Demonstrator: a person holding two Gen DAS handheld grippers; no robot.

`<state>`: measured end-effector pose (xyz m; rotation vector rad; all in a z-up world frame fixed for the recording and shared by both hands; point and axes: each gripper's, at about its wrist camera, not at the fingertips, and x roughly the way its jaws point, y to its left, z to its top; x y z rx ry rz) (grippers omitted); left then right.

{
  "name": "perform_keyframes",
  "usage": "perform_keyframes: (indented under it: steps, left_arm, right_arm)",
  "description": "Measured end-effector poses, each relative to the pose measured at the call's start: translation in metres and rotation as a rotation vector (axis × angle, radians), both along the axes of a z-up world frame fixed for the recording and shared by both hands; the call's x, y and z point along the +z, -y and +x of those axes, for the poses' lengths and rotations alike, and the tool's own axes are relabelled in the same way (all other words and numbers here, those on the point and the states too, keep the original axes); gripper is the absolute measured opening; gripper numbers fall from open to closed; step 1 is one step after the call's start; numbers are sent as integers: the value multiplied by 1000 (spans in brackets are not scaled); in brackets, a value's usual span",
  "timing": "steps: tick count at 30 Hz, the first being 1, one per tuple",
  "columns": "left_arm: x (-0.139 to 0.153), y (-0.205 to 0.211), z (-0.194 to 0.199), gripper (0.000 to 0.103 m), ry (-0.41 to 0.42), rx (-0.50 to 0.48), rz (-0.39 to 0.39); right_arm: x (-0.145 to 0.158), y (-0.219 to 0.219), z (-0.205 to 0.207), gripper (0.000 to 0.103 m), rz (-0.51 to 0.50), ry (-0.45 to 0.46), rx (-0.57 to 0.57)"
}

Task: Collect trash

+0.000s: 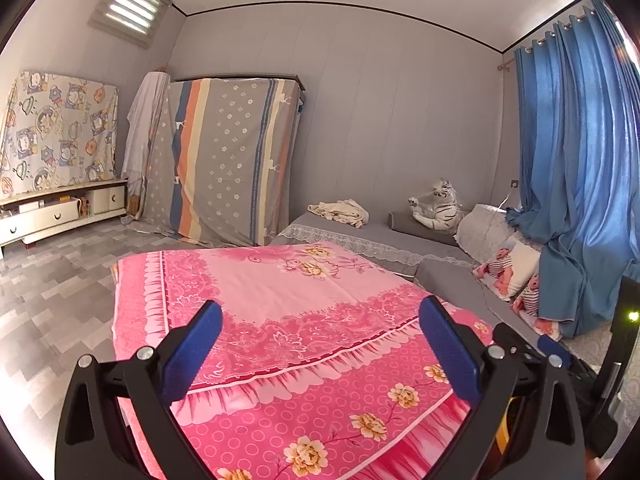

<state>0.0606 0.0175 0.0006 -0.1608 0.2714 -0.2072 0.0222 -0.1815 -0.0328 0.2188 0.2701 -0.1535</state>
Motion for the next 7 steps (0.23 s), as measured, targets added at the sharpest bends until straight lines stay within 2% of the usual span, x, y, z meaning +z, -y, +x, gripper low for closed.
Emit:
perform_keyframes:
  steps: [7]
  left_arm:
    - [-2, 0, 2, 95, -12, 0, 0]
  right_arm:
    - [0, -2, -1, 94, 2, -1, -1]
